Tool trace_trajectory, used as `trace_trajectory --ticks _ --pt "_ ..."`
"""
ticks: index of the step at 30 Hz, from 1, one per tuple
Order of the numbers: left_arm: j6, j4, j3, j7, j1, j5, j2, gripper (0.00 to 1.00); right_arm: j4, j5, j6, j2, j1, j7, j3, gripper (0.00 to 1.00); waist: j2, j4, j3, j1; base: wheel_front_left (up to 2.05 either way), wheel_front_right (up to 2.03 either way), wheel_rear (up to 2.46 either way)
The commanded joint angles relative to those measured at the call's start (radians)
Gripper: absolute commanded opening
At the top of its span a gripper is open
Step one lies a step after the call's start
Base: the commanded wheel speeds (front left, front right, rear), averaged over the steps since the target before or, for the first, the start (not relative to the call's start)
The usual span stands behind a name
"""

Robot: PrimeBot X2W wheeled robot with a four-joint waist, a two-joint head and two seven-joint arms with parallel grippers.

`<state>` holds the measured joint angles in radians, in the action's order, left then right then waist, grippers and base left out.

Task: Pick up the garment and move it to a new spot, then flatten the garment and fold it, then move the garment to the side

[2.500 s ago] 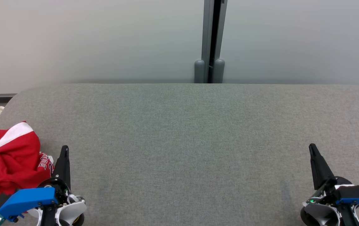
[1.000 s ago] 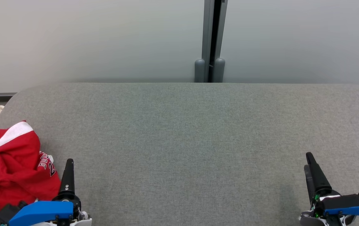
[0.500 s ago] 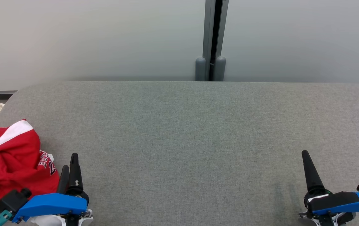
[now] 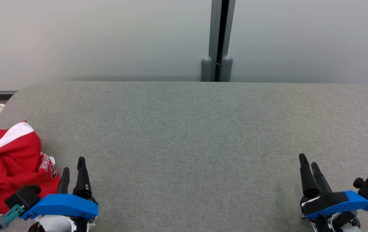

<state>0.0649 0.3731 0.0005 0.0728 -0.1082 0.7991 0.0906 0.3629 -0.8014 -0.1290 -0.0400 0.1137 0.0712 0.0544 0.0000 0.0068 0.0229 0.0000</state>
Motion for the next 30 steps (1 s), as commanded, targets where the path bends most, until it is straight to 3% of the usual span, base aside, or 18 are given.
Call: trace_trajectory --ticks 1,12,30 --pt "-0.005 0.001 -0.01 0.01 -0.034 -0.041 0.011 1.0 0.006 0.047 -0.001 -0.008 0.037 0.012 -0.001 1.0 0.0 0.001 0.0 0.0 0.0 0.0 0.0" --pt "-0.014 0.037 -0.069 0.045 -0.031 -0.18 0.019 1.0 0.059 0.204 -0.001 -0.01 0.049 0.046 -0.009 1.0 0.0 0.002 -0.005 0.0 0.0 0.0 0.0" --pt "-0.055 0.026 -0.066 0.093 0.041 -0.337 -0.005 1.0 0.06 0.358 -0.002 -0.01 -0.014 0.095 0.001 1.0 0.0 -0.005 -0.008 0.0 0.0 0.0 0.0"
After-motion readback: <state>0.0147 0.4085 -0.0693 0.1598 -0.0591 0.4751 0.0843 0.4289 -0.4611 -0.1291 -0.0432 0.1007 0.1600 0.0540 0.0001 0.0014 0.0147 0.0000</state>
